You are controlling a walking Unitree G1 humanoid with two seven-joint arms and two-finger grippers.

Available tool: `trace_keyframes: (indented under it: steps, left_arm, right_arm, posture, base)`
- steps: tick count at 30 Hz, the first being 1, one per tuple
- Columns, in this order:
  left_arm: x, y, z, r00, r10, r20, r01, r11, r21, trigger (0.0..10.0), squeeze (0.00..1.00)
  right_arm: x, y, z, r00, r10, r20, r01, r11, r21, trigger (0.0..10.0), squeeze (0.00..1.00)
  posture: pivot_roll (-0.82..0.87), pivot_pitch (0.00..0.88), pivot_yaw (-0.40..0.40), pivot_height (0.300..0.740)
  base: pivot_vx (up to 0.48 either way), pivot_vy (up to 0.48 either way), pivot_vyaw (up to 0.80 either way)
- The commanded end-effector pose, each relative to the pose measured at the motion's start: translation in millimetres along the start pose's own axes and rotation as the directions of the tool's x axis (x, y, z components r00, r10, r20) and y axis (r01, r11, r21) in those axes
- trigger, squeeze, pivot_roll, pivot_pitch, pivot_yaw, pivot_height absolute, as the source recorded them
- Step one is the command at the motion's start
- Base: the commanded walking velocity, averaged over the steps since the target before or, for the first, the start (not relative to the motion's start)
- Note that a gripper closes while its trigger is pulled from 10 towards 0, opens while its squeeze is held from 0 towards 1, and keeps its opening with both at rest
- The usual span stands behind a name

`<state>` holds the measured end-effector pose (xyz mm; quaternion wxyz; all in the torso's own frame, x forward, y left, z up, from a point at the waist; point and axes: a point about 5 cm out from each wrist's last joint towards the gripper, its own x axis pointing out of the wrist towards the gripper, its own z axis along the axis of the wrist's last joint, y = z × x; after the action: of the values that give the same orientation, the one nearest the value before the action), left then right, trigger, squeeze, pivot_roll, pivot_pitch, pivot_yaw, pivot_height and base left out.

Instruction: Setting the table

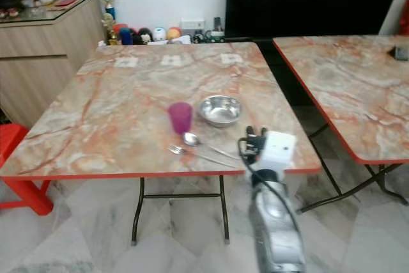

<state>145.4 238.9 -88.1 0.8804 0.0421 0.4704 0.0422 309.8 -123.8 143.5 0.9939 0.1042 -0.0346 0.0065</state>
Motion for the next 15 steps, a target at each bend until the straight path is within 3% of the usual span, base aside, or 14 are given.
trace_keyframes:
  steps: [1, 15]
  left_arm:
    - [-0.9, -3.8, -5.3, 1.0, -0.011, -0.011, 0.01, 1.0, -0.018, 10.0, 0.0]
    - [-2.4, -2.1, -9.3, 1.0, -0.016, -0.015, 0.016, 1.0, 0.012, 10.0, 0.0]
  right_arm:
    - [0.3, -7.9, 2.7, 1.0, -0.023, 0.008, 0.023, 1.0, -0.017, 10.0, 0.0]
    - [0.7, -7.9, 2.7, 1.0, -0.027, 0.01, 0.027, 1.0, -0.015, 10.0, 0.0]
  posture:
    - [-0.01, 0.0, 0.02, 0.74]
    - [-0.01, 0.0, 0.022, 0.74]
  base:
    - [0.0, 0.0, 0.0]
    - [0.0, 0.0, 0.0]
